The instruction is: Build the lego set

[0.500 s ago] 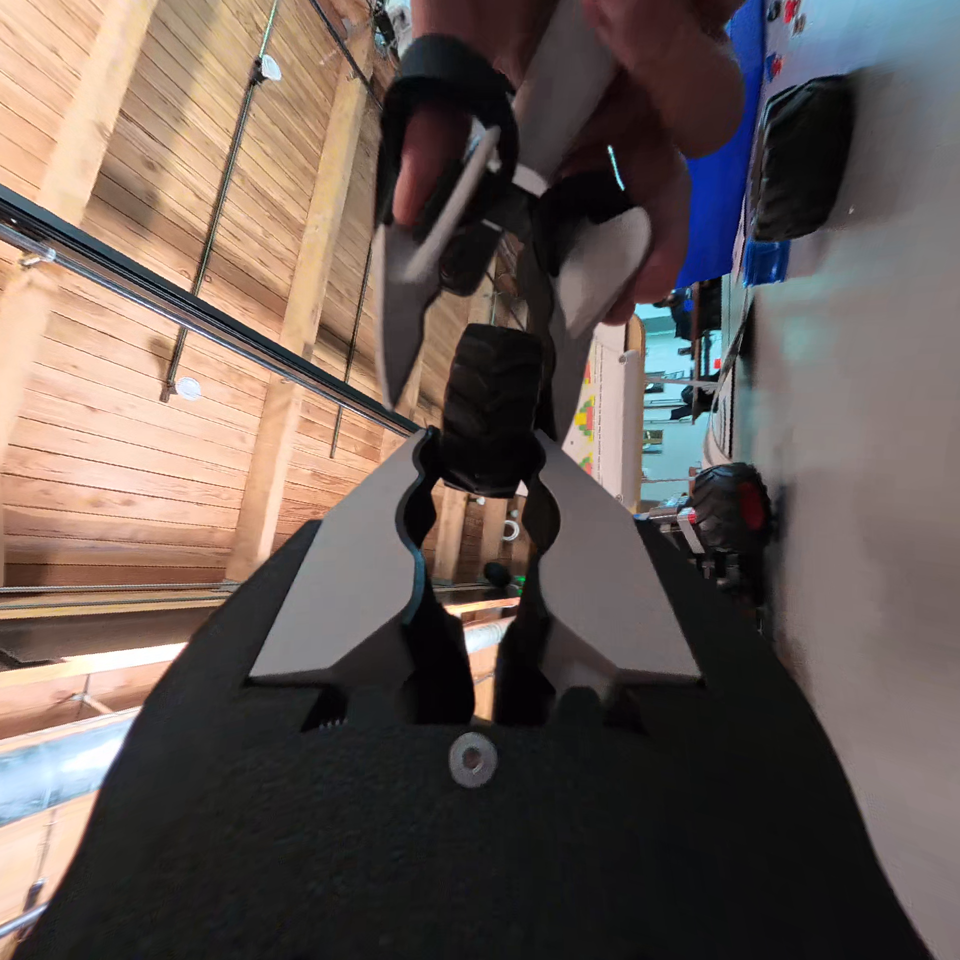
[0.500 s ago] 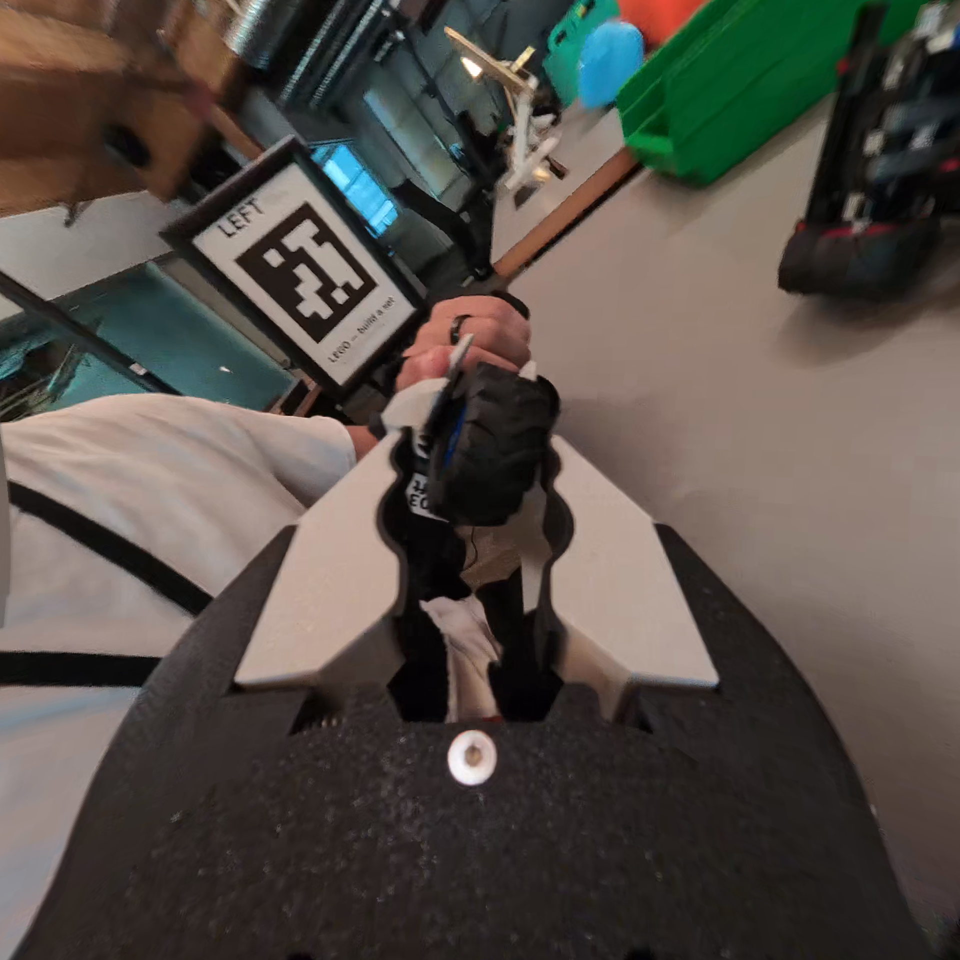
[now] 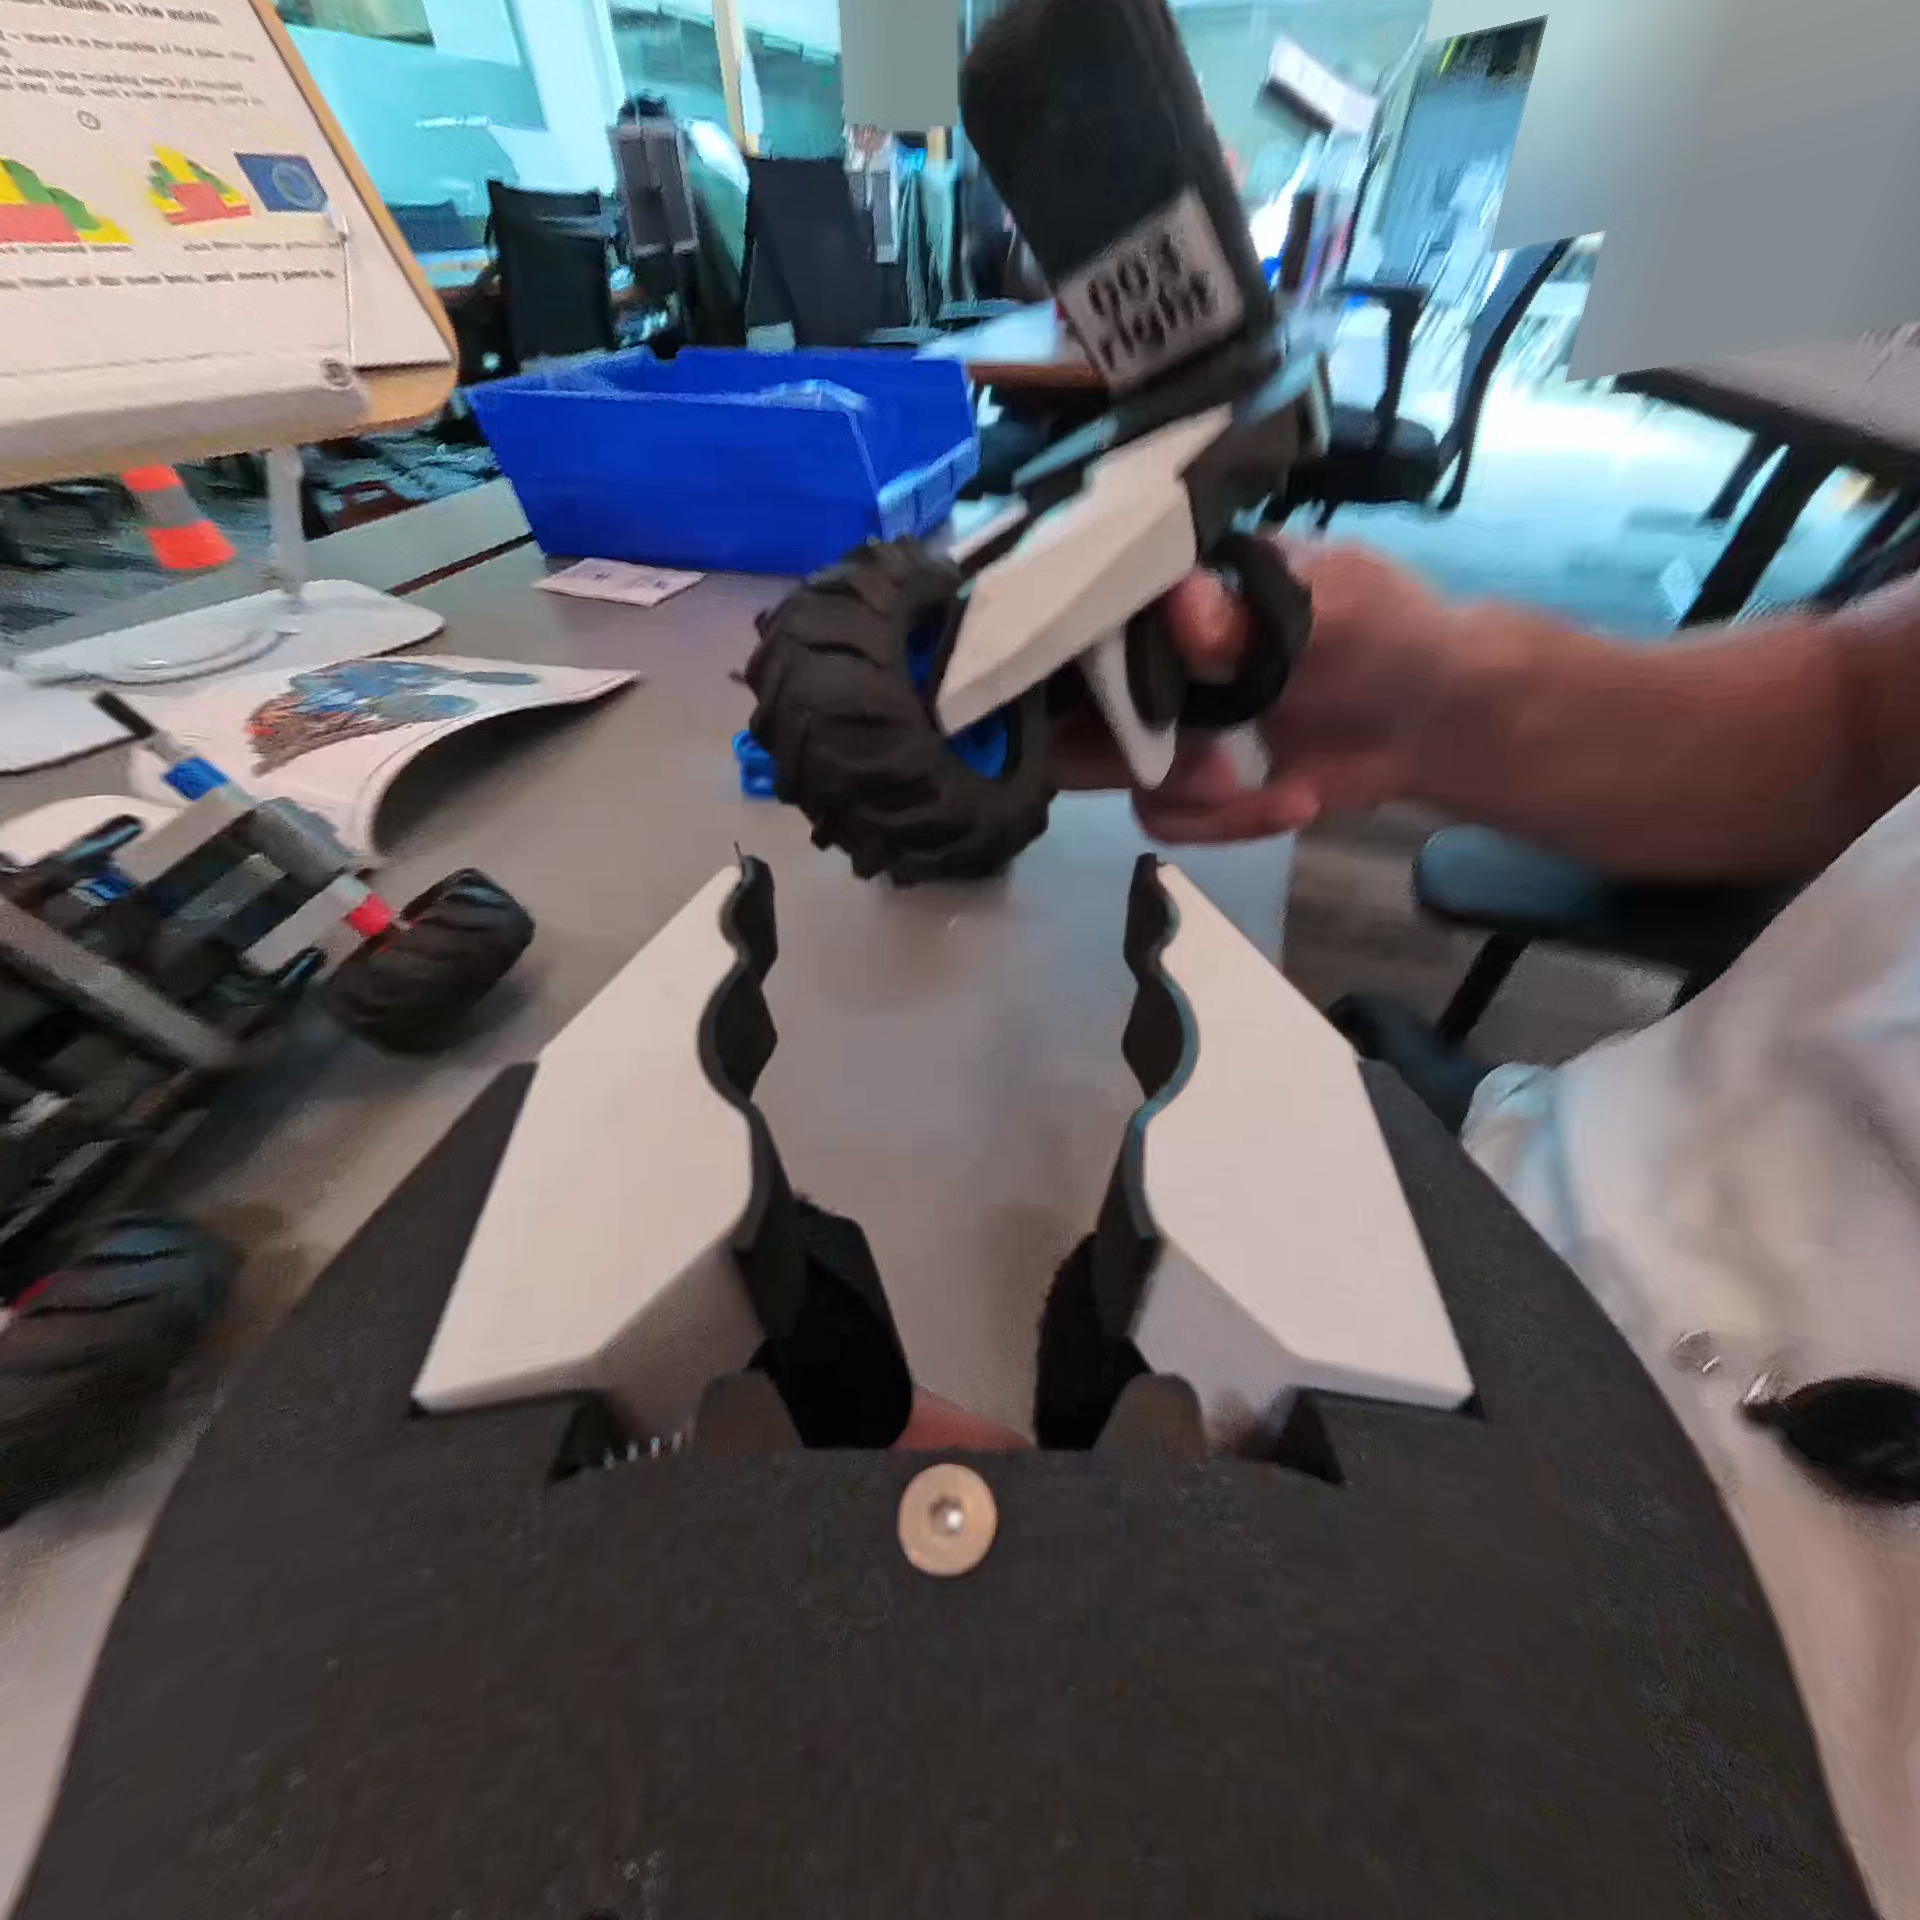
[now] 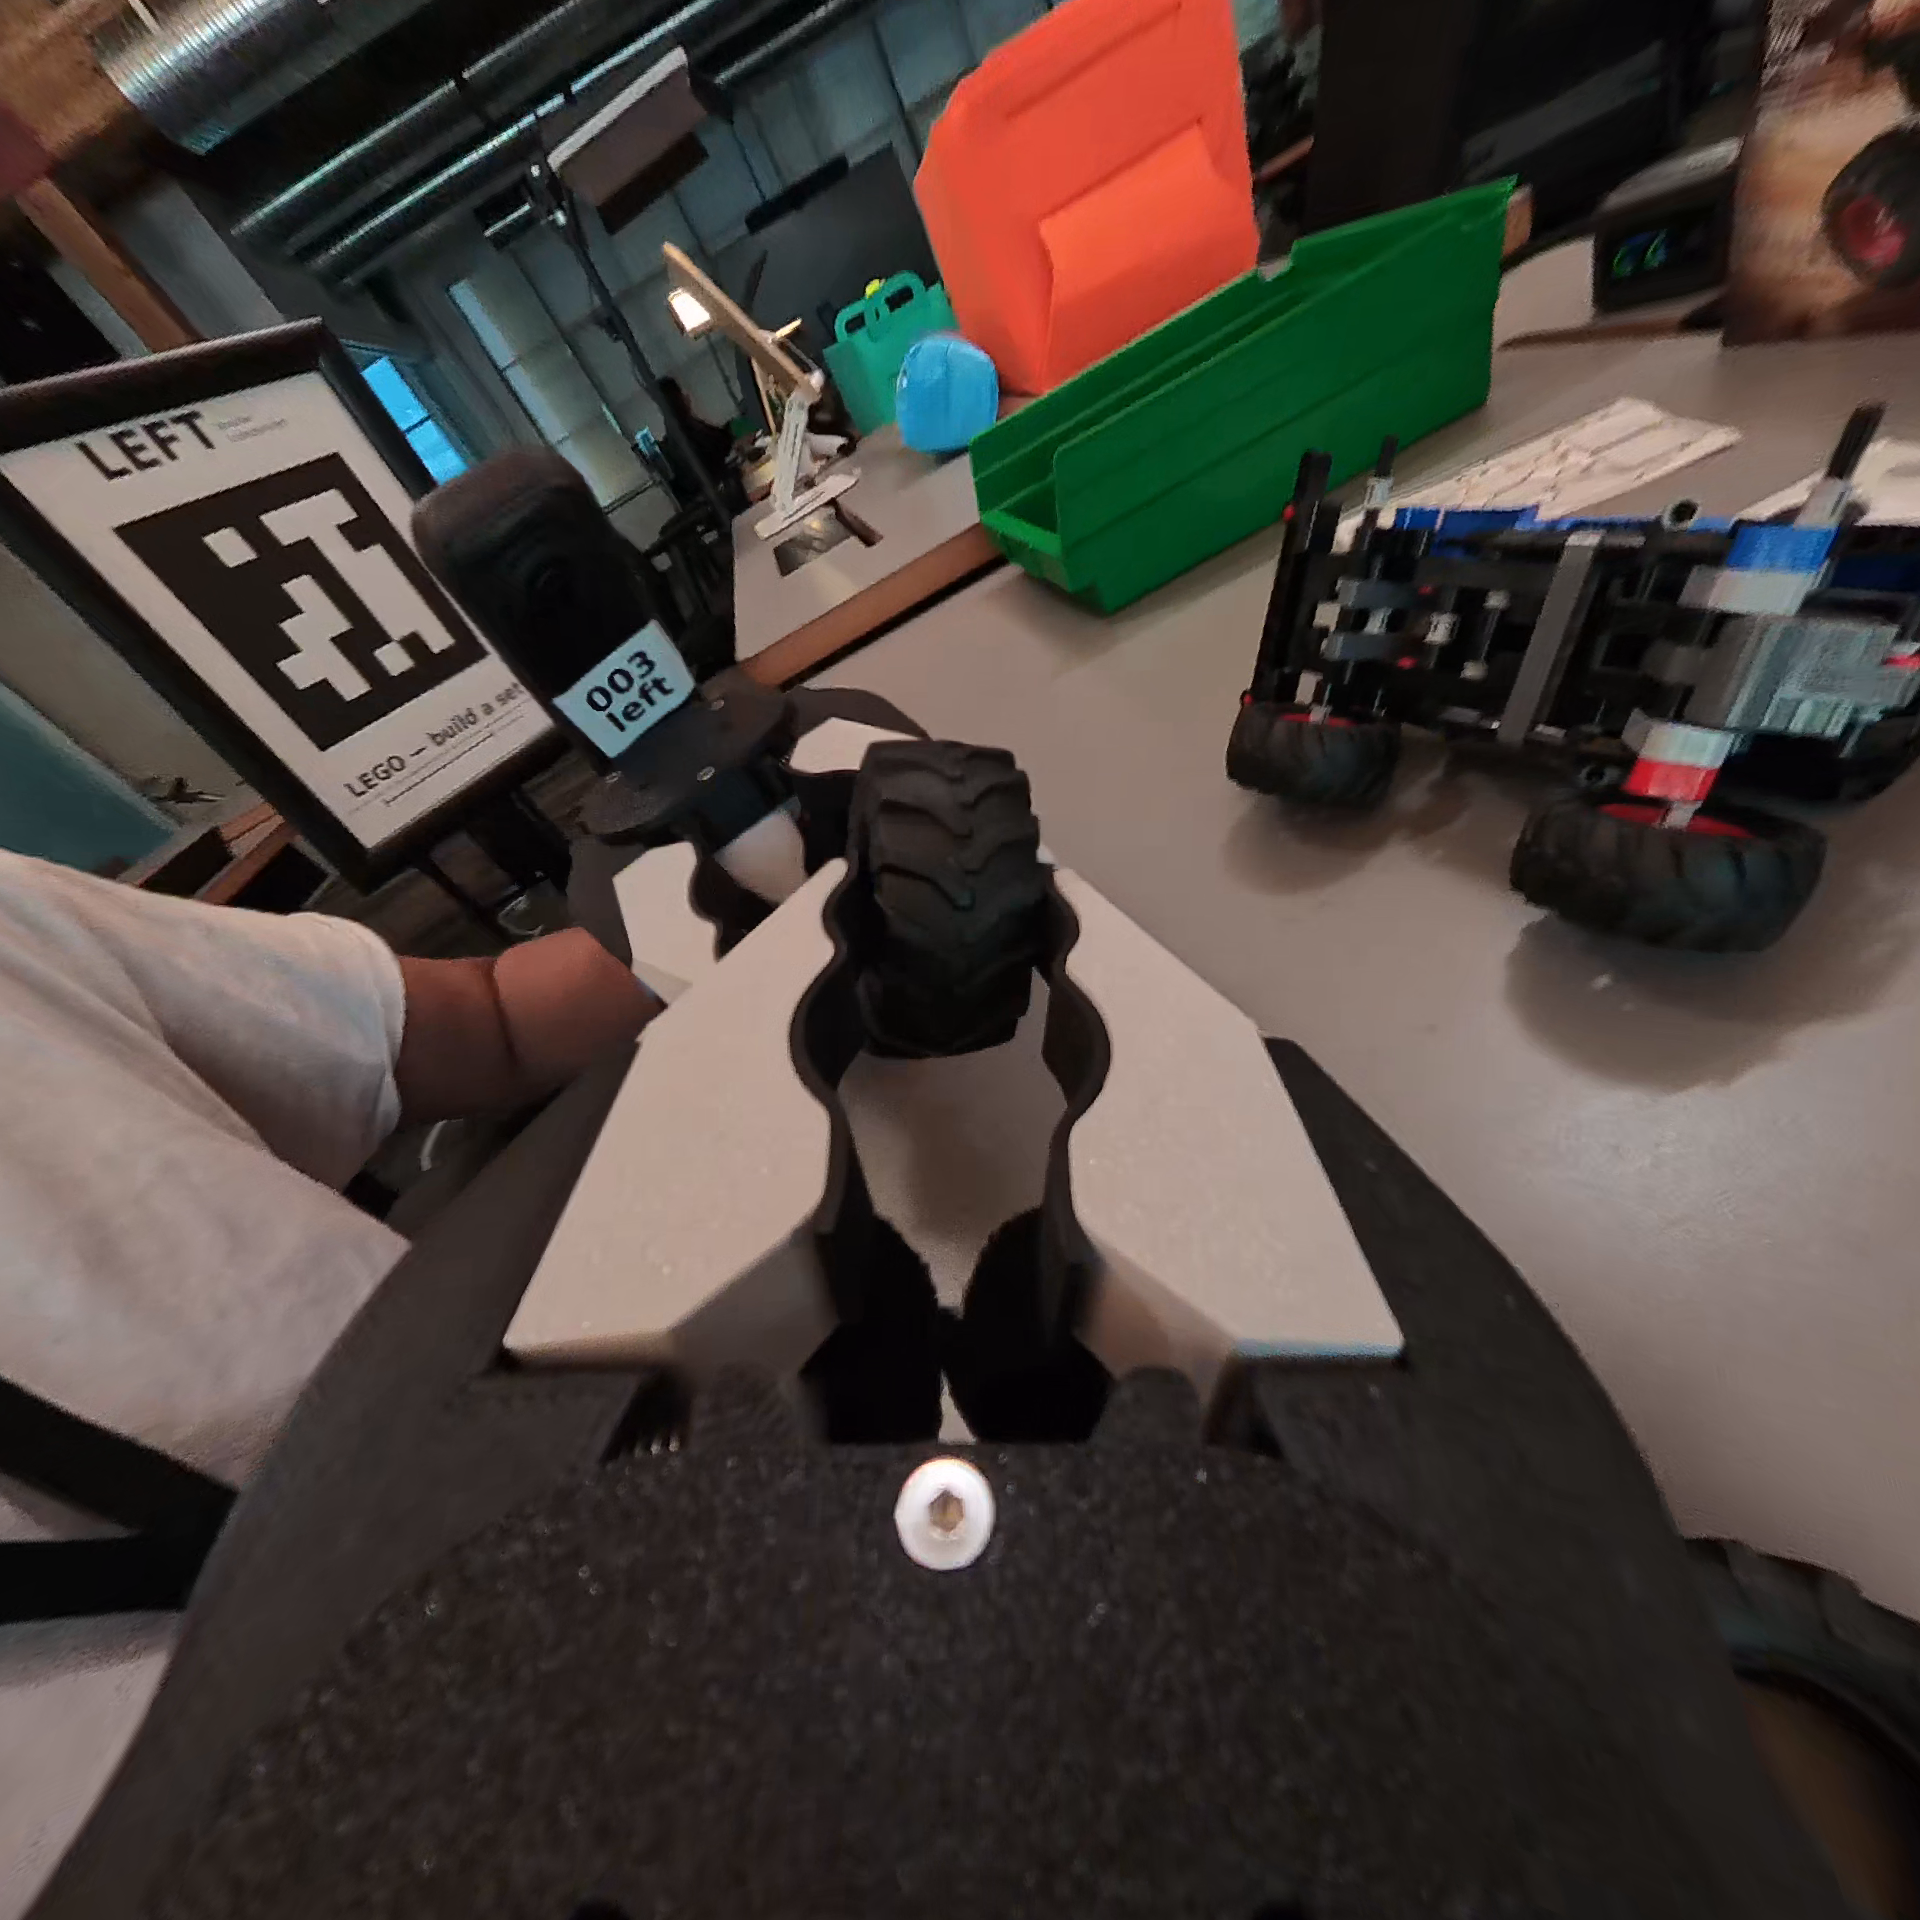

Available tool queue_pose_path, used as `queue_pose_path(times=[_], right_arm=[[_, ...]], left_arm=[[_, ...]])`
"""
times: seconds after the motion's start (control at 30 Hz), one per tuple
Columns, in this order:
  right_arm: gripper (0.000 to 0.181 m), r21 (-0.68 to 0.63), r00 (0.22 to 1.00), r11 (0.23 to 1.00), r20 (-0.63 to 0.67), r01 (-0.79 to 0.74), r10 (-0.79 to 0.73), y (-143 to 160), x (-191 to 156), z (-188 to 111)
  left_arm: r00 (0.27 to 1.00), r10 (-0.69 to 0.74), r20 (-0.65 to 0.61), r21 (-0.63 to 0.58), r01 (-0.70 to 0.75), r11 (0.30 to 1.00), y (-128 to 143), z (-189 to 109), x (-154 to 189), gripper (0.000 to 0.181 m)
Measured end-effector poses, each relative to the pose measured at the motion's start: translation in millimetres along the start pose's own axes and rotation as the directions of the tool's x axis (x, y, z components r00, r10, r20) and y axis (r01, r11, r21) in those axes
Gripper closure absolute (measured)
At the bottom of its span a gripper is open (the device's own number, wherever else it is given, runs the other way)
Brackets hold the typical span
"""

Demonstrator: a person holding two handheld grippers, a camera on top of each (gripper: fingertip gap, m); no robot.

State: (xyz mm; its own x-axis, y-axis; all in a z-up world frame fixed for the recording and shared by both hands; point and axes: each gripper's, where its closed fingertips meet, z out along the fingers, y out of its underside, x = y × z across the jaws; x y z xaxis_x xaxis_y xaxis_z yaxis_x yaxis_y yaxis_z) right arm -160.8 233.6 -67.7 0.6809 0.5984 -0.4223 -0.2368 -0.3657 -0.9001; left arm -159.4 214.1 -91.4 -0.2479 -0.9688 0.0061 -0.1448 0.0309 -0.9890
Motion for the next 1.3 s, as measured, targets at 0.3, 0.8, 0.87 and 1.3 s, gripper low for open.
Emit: queue_pose_path(times=[0.3,0.8,0.87,1.3], right_arm=[[0.151,0.022,0.995,0.997,-0.067,0.070,-0.069,0.8,0.9,-2.0],[0.153,-0.017,0.996,0.997,0.050,-0.075,0.076,-8.6,-6.2,7.2],[0.153,0.037,0.972,0.975,0.085,-0.221,0.217,-13.8,-5.6,11.4],[0.153,0.024,0.949,0.952,0.089,-0.304,0.301,3.4,-21.3,29.5]], left_arm=[[0.997,-0.072,0.014,0.051,0.072,0.996,-8.0,2.8,-2.1,0.141],[0.944,-0.260,-0.203,0.155,0.293,0.943,-24.2,-12.8,-5.8,0.149],[0.997,-0.073,-0.024,0.209,0.077,0.975,-28.1,-11.7,-16.6,0.120],[0.776,0.529,0.343,0.018,-0.568,0.823,-16.4,-6.2,-27.1,0.120]])
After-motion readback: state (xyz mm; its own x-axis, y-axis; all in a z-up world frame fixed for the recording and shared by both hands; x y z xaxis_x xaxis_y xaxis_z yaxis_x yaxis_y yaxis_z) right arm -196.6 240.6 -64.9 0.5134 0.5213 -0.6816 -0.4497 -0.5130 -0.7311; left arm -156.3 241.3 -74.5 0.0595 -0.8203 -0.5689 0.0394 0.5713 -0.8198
